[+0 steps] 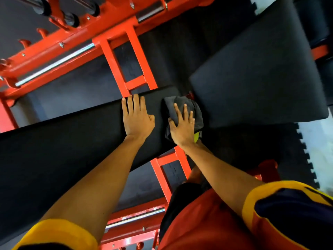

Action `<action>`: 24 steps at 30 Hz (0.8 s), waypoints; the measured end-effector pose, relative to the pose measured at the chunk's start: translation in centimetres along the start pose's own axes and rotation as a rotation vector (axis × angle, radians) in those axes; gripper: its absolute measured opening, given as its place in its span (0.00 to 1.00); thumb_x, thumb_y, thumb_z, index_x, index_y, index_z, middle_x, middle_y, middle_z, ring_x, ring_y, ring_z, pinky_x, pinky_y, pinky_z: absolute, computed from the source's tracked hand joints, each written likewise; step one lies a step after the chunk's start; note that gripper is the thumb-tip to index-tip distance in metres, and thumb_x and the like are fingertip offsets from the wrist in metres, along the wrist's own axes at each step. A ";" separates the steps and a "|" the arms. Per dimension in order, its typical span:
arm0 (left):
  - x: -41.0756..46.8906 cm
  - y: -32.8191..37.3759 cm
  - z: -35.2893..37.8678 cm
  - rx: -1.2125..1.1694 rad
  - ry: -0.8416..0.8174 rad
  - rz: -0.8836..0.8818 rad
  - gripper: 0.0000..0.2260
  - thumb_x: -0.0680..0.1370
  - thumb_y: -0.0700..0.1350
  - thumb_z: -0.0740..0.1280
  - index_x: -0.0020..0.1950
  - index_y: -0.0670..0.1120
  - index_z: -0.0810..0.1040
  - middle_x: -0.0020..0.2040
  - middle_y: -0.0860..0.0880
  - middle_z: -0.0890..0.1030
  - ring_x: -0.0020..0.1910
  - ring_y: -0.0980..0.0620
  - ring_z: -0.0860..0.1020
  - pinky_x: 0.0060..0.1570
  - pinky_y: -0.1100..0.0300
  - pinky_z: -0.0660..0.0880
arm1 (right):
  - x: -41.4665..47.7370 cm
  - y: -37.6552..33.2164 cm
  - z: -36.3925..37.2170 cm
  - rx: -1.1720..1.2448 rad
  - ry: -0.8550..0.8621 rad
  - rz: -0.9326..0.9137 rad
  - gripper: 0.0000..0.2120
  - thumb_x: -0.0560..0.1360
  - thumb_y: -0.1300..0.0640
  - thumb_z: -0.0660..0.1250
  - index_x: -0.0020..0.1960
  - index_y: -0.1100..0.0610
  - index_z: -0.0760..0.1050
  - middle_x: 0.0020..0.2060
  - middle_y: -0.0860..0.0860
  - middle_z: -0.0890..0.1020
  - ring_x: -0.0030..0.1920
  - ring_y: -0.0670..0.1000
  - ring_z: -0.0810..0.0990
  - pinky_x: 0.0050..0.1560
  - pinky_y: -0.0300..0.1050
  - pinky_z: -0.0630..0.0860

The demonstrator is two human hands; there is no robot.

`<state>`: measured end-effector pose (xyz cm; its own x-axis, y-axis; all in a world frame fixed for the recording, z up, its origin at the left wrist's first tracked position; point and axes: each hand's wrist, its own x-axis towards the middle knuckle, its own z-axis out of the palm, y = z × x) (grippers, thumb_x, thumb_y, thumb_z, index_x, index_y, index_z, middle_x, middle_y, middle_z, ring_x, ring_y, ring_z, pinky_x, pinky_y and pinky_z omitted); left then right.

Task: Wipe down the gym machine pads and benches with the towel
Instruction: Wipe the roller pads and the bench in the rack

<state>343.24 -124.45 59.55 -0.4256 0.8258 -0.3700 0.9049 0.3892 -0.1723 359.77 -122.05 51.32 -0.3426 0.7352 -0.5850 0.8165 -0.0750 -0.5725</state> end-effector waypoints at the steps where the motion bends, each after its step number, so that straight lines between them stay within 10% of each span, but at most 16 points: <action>1: 0.3 0.1 -0.1 -0.003 -0.019 0.006 0.33 0.74 0.50 0.63 0.77 0.40 0.66 0.76 0.38 0.67 0.77 0.37 0.63 0.79 0.40 0.52 | -0.3 -0.7 0.2 0.010 -0.008 -0.046 0.31 0.85 0.47 0.59 0.84 0.45 0.52 0.84 0.54 0.48 0.83 0.64 0.43 0.81 0.63 0.42; 12: 2.1 0.4 1.6 0.065 -0.015 0.049 0.29 0.84 0.53 0.53 0.82 0.41 0.57 0.81 0.39 0.61 0.81 0.40 0.57 0.79 0.38 0.48 | 10.3 -6.0 -2.6 -0.065 -0.004 -0.367 0.26 0.82 0.45 0.64 0.77 0.55 0.70 0.78 0.54 0.69 0.81 0.60 0.61 0.80 0.58 0.54; 19: 2.2 0.6 2.2 0.090 -0.011 0.029 0.30 0.84 0.56 0.49 0.83 0.43 0.52 0.82 0.40 0.59 0.81 0.39 0.56 0.79 0.37 0.48 | 15.2 -5.5 -4.9 0.072 -0.086 0.138 0.30 0.75 0.29 0.62 0.70 0.45 0.74 0.68 0.51 0.78 0.69 0.59 0.75 0.68 0.57 0.72; 24: 2.4 0.5 2.4 0.091 -0.010 0.032 0.31 0.83 0.55 0.50 0.83 0.41 0.55 0.81 0.40 0.60 0.81 0.38 0.56 0.78 0.37 0.47 | 12.9 -8.3 -2.6 -0.052 0.141 -0.284 0.18 0.76 0.41 0.69 0.55 0.53 0.84 0.52 0.54 0.86 0.56 0.59 0.83 0.59 0.53 0.75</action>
<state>342.71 -123.24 56.41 -0.3968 0.8329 -0.3857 0.9146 0.3233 -0.2426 349.79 -110.18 50.08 -0.4950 0.8085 -0.3184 0.7214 0.1781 -0.6692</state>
